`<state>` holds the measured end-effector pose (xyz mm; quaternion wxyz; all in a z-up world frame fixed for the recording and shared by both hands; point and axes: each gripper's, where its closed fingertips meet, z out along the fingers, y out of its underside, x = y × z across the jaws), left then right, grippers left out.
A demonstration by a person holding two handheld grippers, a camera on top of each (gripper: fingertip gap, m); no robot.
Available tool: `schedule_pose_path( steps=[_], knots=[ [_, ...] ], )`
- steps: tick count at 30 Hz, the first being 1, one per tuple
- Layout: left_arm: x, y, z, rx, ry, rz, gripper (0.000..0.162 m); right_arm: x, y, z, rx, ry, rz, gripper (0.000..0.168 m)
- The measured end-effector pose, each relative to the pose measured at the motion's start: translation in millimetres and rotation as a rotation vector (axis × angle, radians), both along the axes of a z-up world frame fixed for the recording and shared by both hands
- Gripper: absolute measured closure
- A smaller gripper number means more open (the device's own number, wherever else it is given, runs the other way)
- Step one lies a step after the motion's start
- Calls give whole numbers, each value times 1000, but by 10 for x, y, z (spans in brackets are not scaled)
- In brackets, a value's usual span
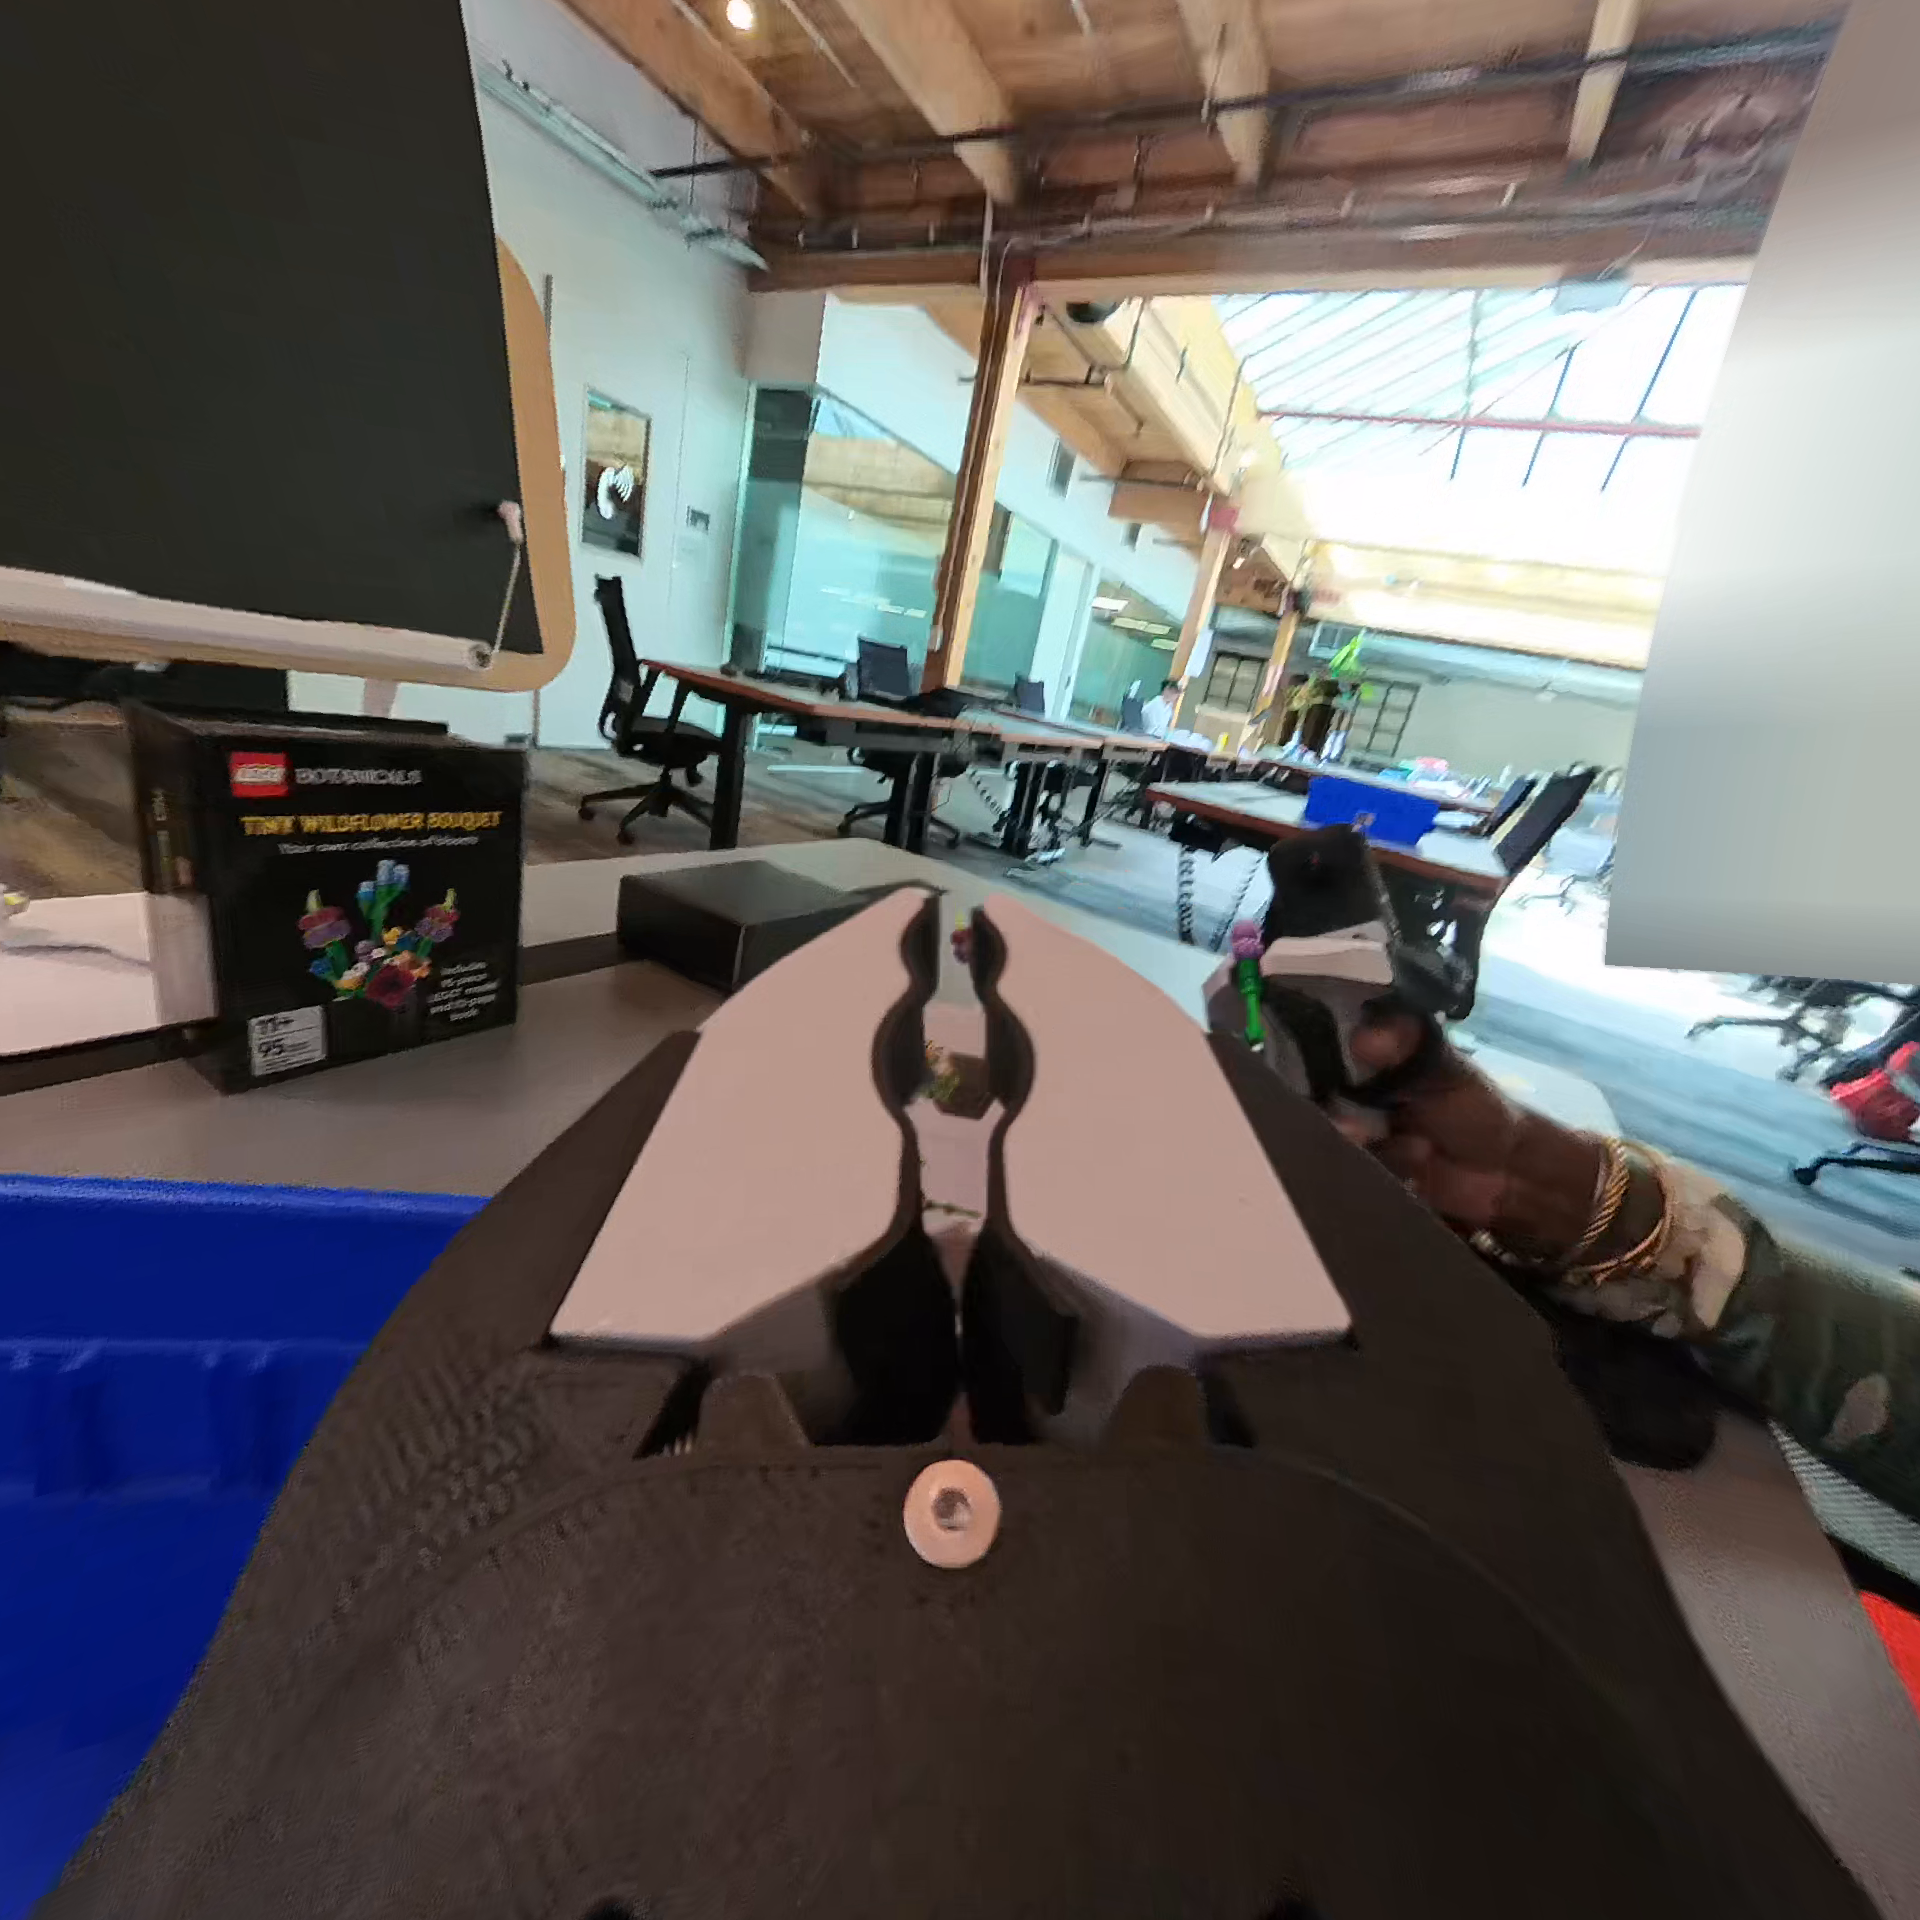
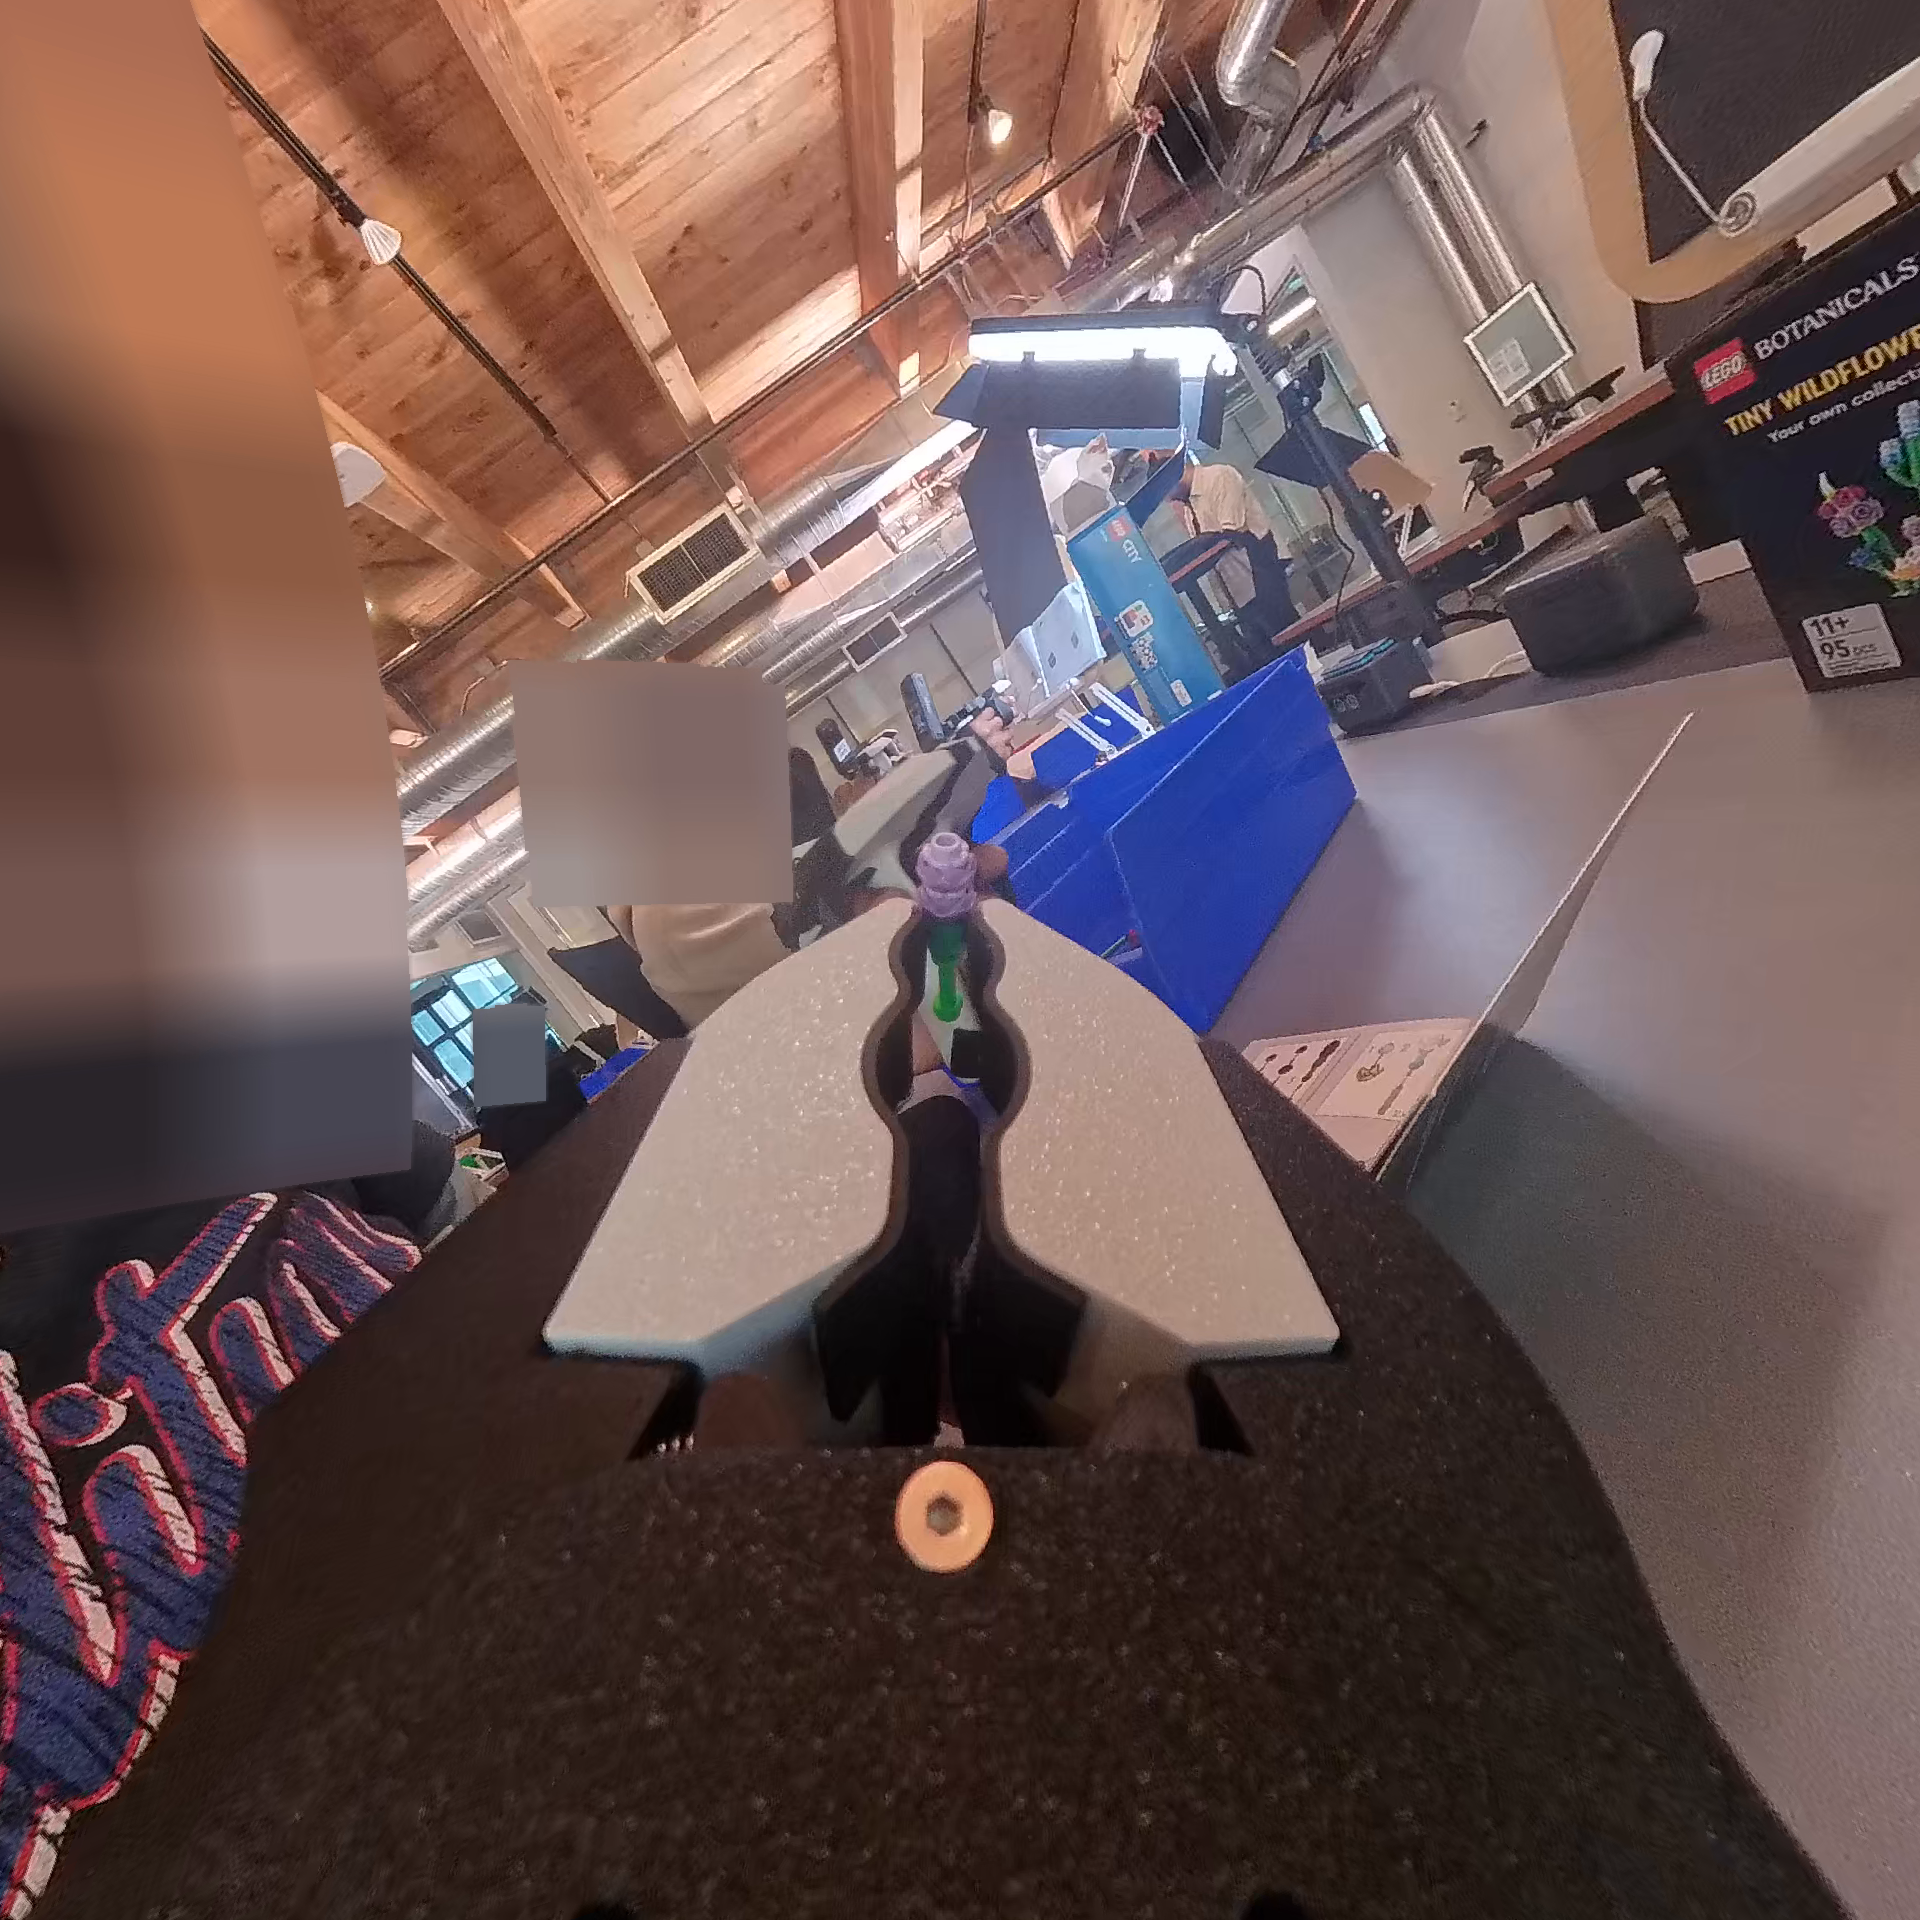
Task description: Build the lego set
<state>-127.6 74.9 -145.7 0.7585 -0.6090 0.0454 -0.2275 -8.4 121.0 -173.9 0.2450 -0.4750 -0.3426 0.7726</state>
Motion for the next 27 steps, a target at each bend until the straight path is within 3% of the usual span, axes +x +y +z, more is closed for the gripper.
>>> schedule_pose_path(
  steps=[8, 10, 13, 16, 19, 24, 27],
  knots=[
    [-290, -260, 162, -68, 184, 161, 160, 4, 49, -14, -31, 1, -19, 161],
    [-476, -455, 284, -135, 264, 194, 147, 16, 62, -5, -41, 8, -23, 161],
    [-1007, -818, 354, -379, 403, 281, 123, 26, 76, 14, -40, 15, -31, 161],
    [-1416, -1060, 414, -534, 421, 255, 122, 14, 35, 5, -24, 4, -19, 161],
    [-1674, -1121, 128, -817, 480, 179, 124, -7, -8, -20, 6, -15, -10, 161],
    [-2141, -945, -332, -1126, 721, 194, 140, -7, -20, -22, 11, -17, -3, 161],
    [-2401, -822, -693, -1357, 677, 192, 144, -4, -10, -21, 9, -16, -9, 161]
  ],
)
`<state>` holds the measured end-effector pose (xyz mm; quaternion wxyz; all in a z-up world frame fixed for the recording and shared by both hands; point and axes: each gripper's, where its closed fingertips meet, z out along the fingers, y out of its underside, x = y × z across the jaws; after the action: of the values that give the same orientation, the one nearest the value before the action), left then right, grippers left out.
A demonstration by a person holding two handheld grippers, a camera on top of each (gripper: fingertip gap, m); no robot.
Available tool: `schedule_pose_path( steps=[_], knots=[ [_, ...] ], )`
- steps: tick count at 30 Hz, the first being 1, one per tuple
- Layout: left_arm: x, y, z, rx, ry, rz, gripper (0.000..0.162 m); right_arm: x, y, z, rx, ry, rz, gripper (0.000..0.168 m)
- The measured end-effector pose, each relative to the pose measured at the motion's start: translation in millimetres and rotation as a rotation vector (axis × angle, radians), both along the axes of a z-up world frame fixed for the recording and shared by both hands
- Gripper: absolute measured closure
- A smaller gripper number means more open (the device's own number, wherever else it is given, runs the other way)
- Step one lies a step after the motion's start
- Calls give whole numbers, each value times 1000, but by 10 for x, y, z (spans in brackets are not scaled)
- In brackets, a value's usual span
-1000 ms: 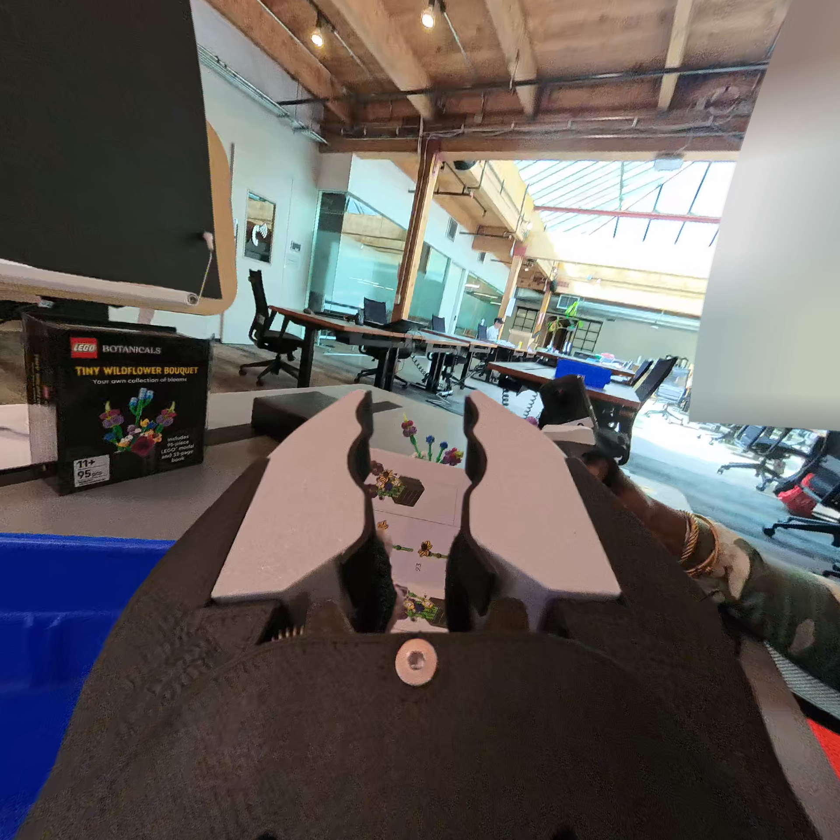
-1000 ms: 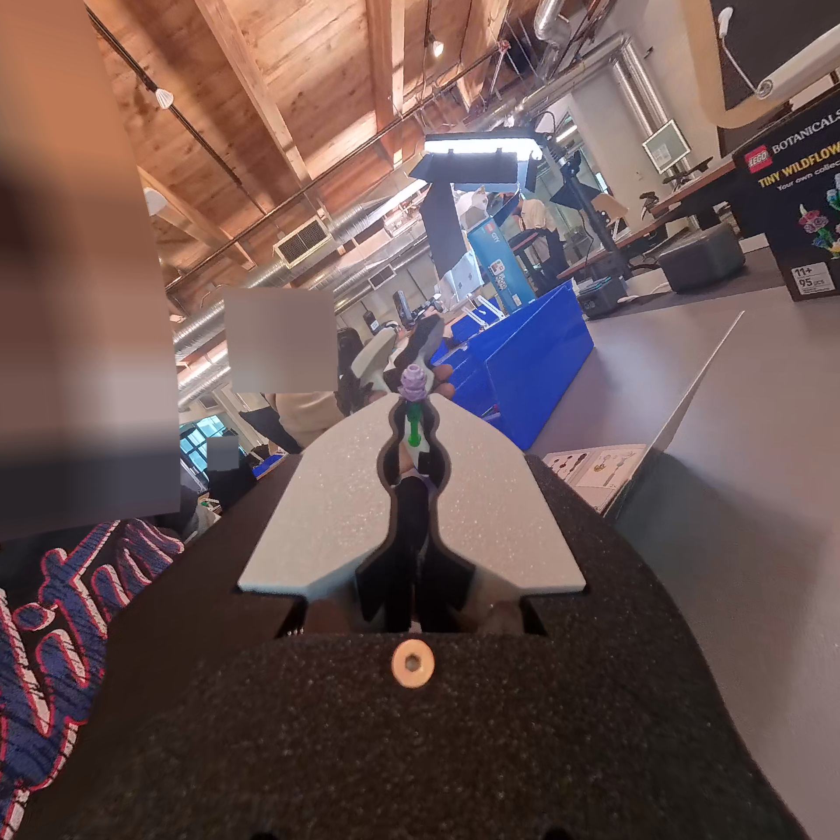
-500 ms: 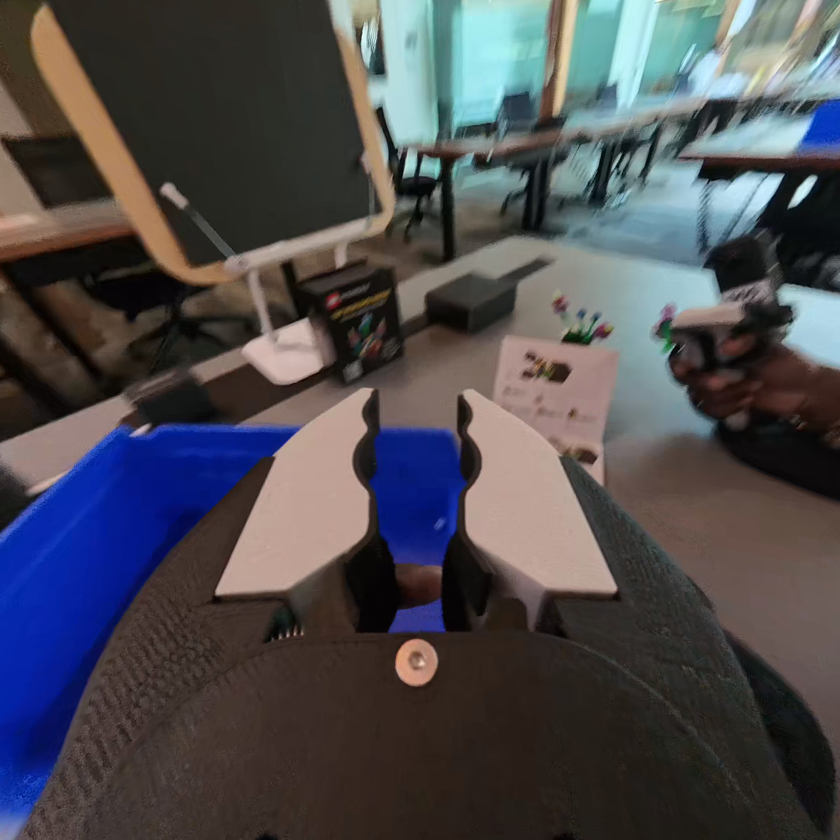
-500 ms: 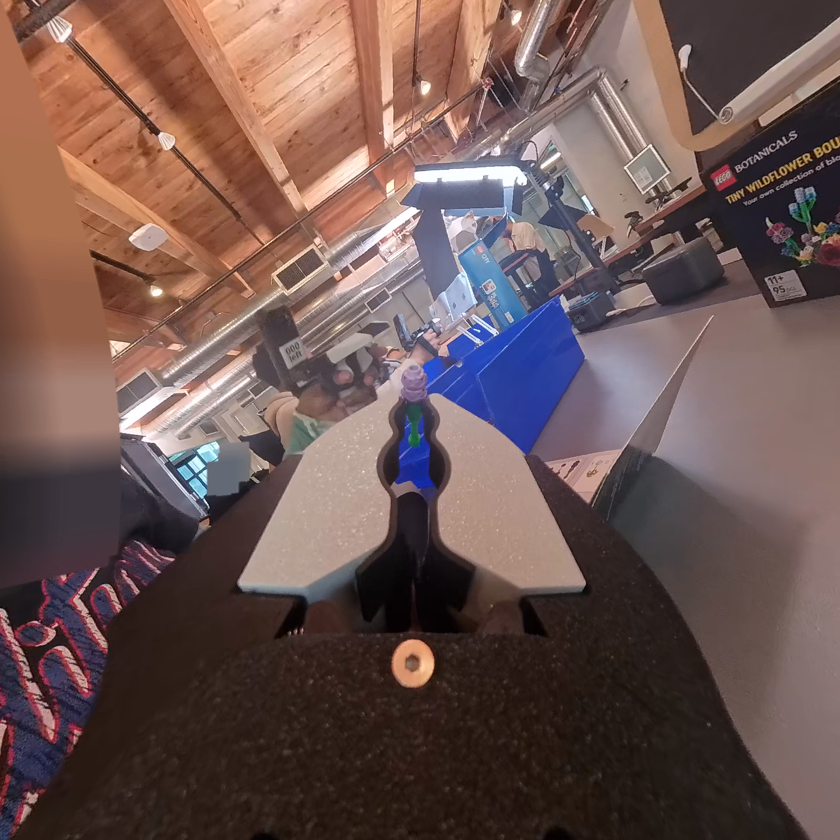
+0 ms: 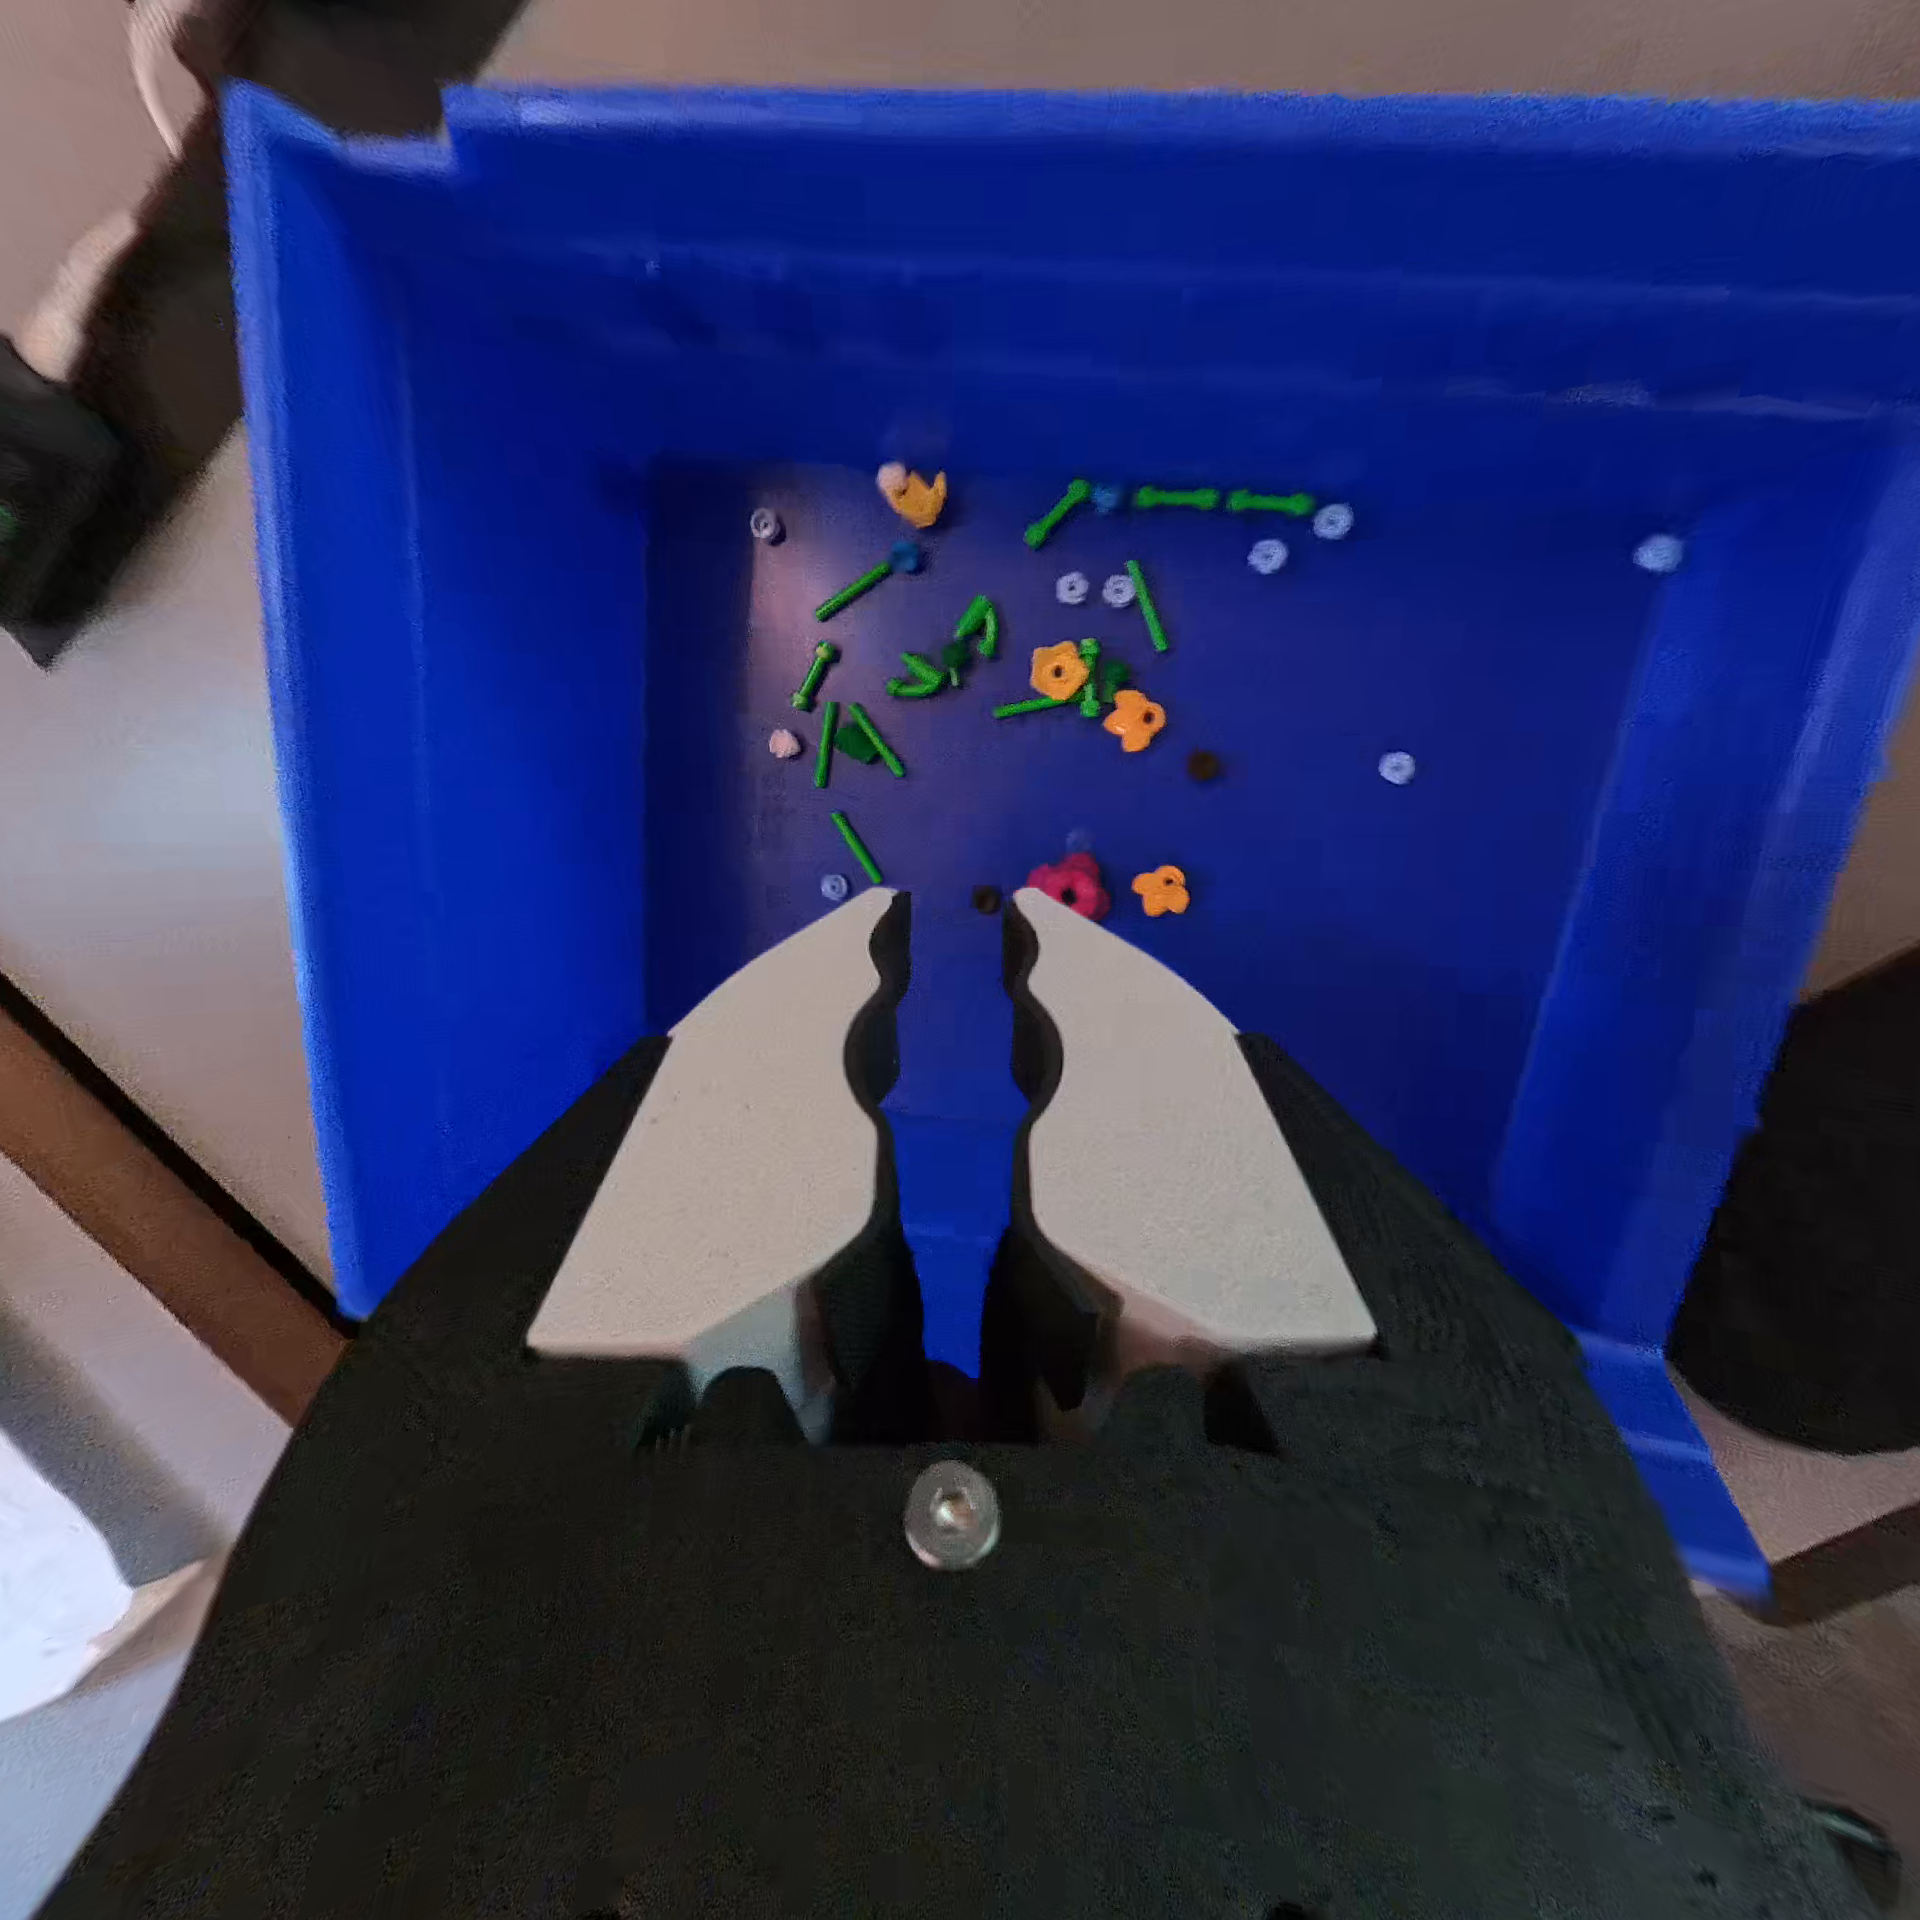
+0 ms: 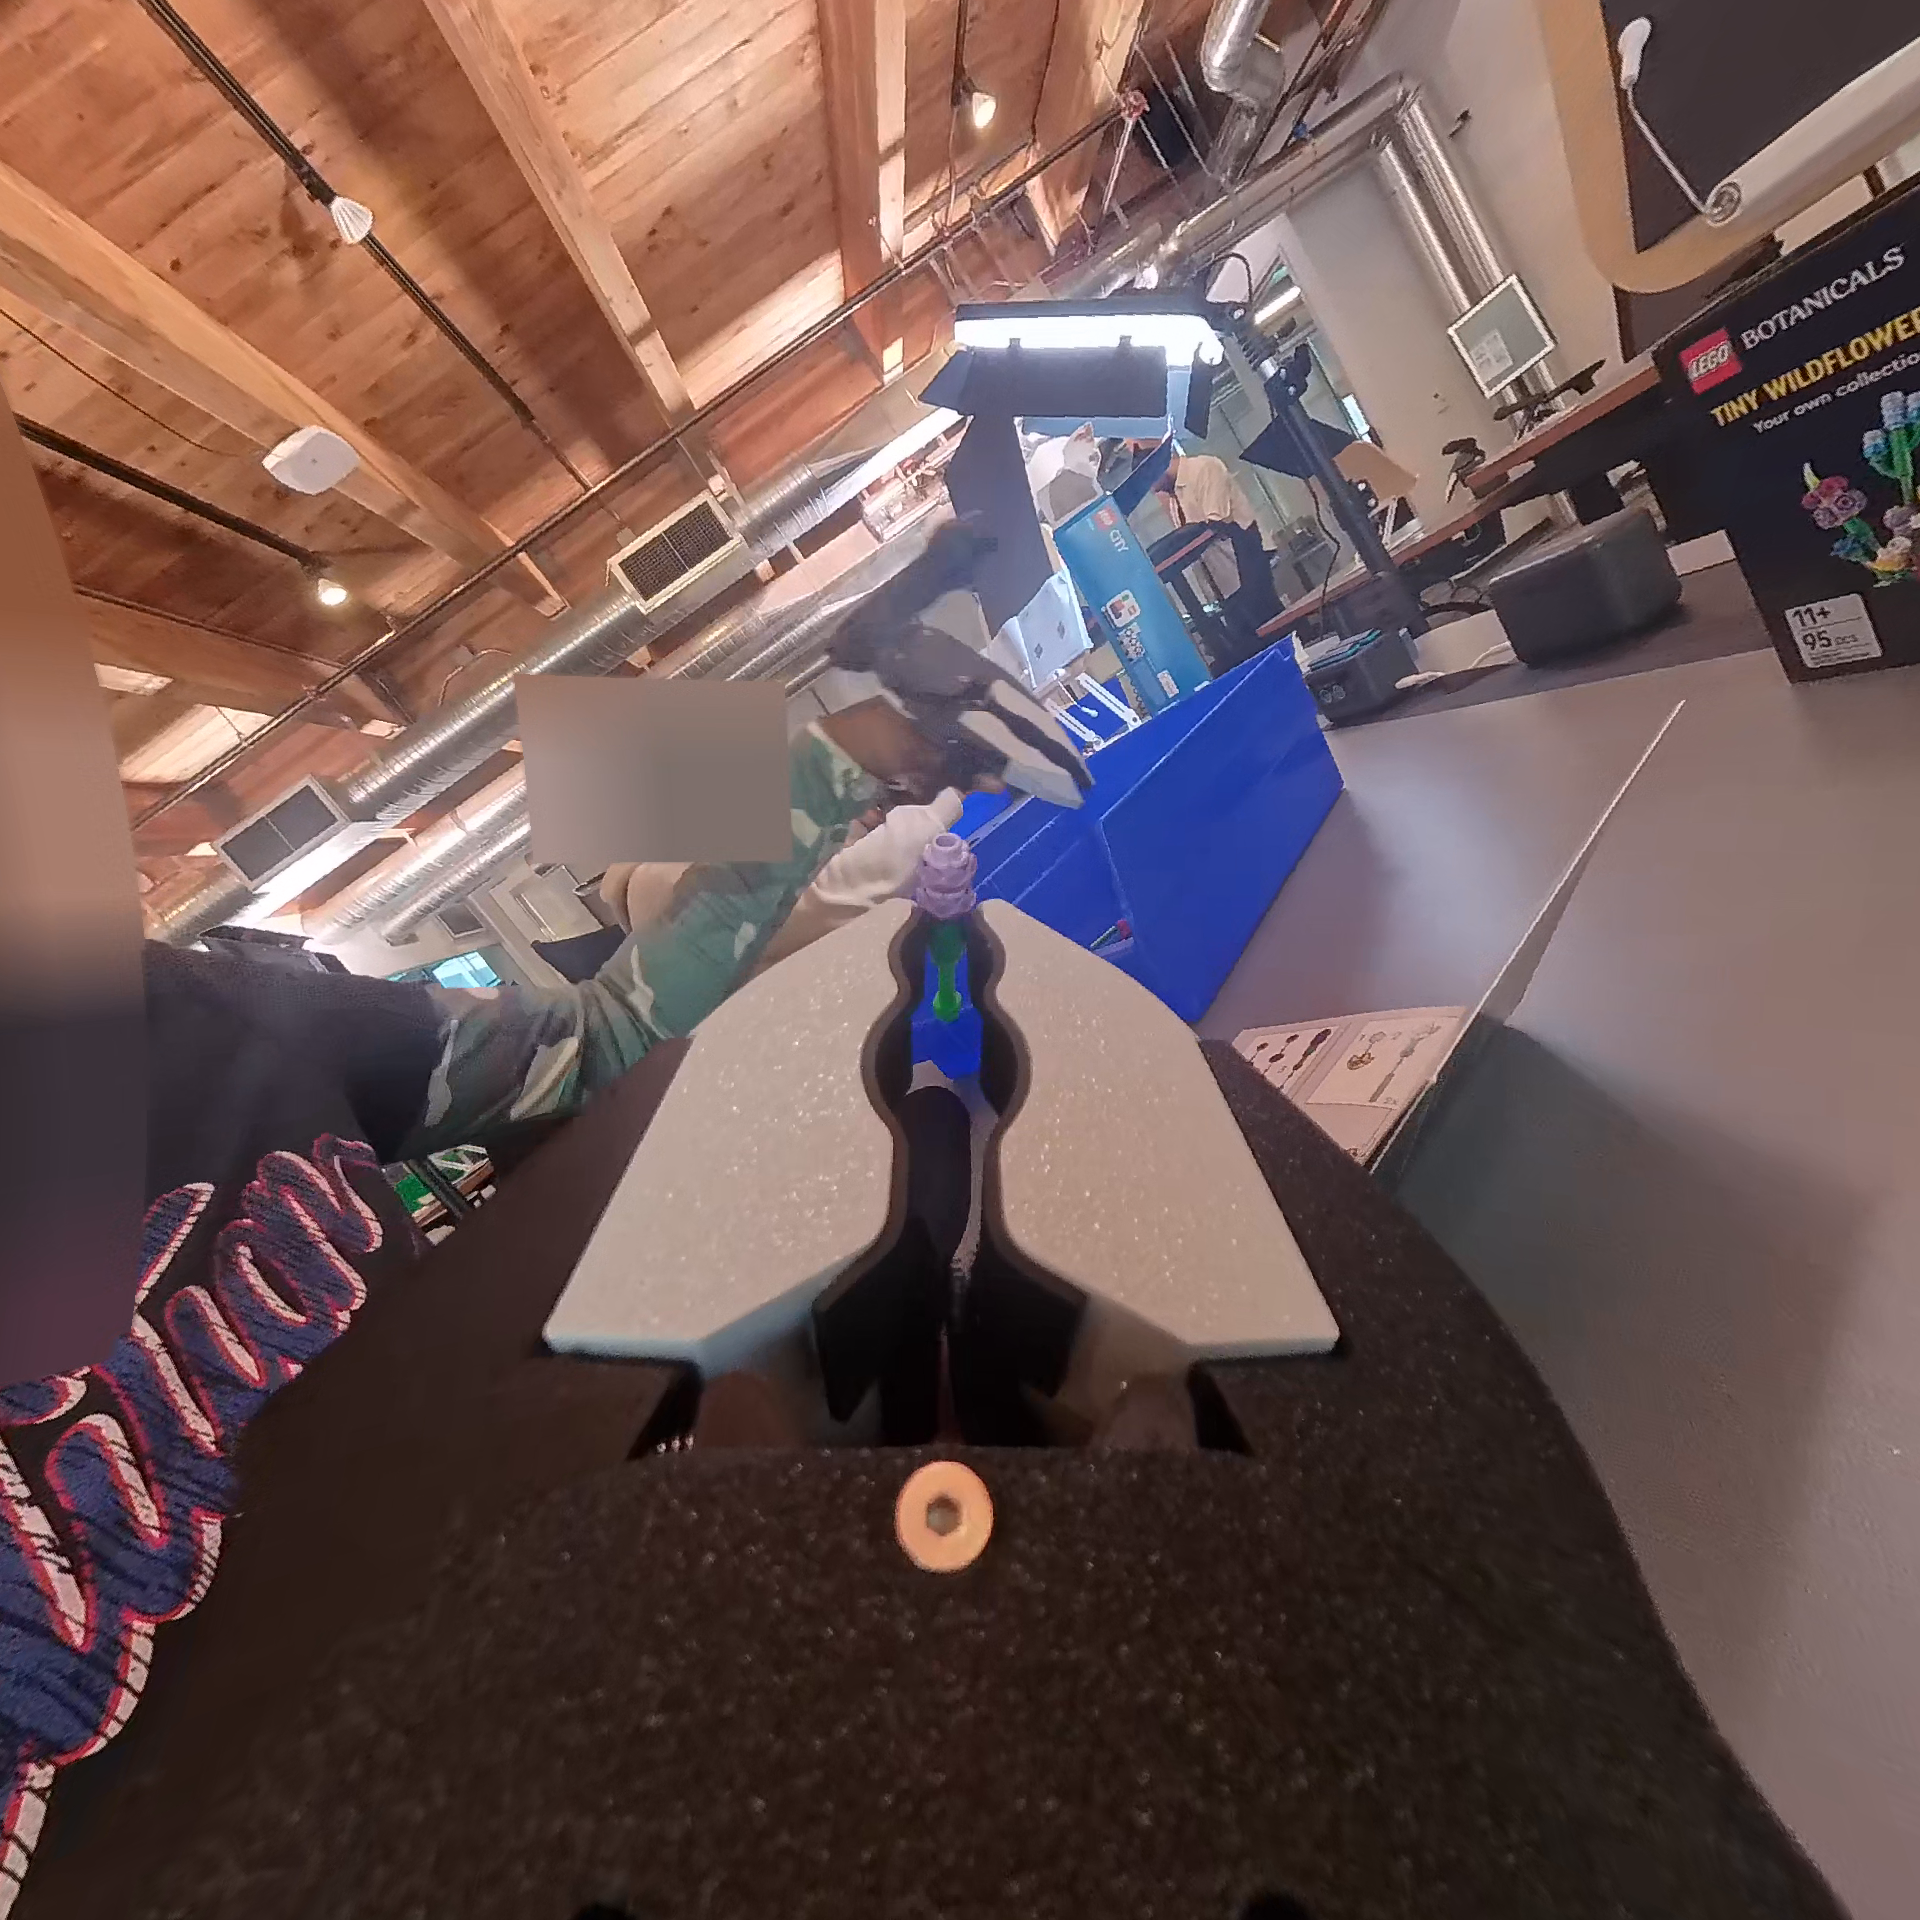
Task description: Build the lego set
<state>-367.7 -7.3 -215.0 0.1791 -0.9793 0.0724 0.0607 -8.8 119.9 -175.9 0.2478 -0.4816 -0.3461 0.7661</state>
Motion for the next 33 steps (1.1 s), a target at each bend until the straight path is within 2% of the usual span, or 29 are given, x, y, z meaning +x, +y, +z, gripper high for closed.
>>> schedule_pose_path(
  steps=[4, 8, 18, 21, 25, 28, 31, 33],
  knots=[
    [-136, 178, -435, -158, -95, 100, 147, 1, 2, 0, 1, -1, -1, 161],
    [-264, 221, -689, -240, -122, 159, 150, 5, -7, 7, 4, 1, 2, 161],
    [-392, 75, -906, -327, -179, 225, 150, -12, -52, -11, 9, -11, 21, 161],
    [-420, 75, -922, -329, -137, 214, 158, -10, -30, -15, 0, -11, 13, 161],
    [-406, 73, -917, -330, -83, 161, 158, -3, -15, -8, -3, -8, 4, 161],
    [-269, 64, -768, -286, -68, 114, 158, -11, -32, -20, 1, -15, 11, 161],
    [185, 92, -258, -97, -81, 9, 158, -11, -32, -18, 2, -14, 9, 161],
    [745, -9, 102, 18, -101, -127, 158, -9, -30, -13, -1, -13, 9, 161]
  ],
)
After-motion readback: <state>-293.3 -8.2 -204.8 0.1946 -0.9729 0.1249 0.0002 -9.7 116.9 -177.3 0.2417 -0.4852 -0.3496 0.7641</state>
